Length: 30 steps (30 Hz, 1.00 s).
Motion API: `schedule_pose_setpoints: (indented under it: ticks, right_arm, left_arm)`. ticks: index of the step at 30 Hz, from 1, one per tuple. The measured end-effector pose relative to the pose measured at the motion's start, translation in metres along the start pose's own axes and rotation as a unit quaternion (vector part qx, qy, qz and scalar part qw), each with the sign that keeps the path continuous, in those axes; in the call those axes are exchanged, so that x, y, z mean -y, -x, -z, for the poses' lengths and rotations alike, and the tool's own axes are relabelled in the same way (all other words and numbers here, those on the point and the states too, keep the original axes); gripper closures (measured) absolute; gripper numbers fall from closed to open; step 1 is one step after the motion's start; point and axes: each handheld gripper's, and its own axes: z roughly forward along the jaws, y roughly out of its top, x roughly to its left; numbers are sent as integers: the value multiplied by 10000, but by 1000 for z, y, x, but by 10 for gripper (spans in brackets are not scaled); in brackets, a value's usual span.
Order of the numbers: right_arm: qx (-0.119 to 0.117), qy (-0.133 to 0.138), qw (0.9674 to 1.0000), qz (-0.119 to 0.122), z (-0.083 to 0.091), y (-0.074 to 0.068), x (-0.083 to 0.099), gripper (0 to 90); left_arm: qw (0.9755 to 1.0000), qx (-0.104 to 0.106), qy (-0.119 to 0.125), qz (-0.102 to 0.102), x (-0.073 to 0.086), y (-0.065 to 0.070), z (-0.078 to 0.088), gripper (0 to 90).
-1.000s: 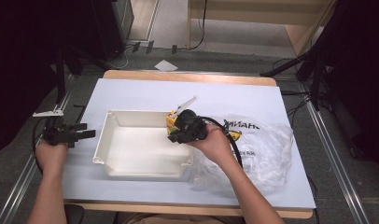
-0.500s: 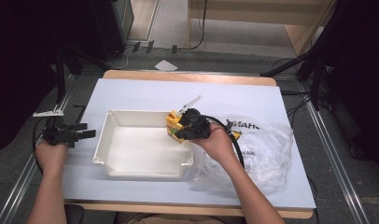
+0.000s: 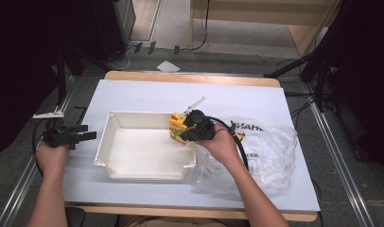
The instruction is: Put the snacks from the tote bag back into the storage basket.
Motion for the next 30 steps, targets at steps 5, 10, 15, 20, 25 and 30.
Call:
schedule_pose_setpoints:
  ticks: [5,10,15,20,25,30]
  right_arm:
    - [35,6,10000,-88,1,5,2,900]
    - [70,31,9999,-108,2,6,2,900]
    - [123,46,9998,-134,2,8,2,900]
    - [169,119,9996,-197,4,11,2,897]
    - [128,152,9996,-199,5,12,2,890]
    - [147,232,9994,-219,8,14,2,884]
  left_arm:
    - [10000,1,-32,-5,0,1,-1,146]
    - [10000,-5,-29,-20,0,0,-1,146]
    - [10000,-4,-4,2,0,0,0,146]
    - [10000,-4,-23,2,0,0,0,146]
    - [10000,-8,-41,-1,0,0,-1,146]
    - [10000,-6,-39,-2,0,0,-1,146]
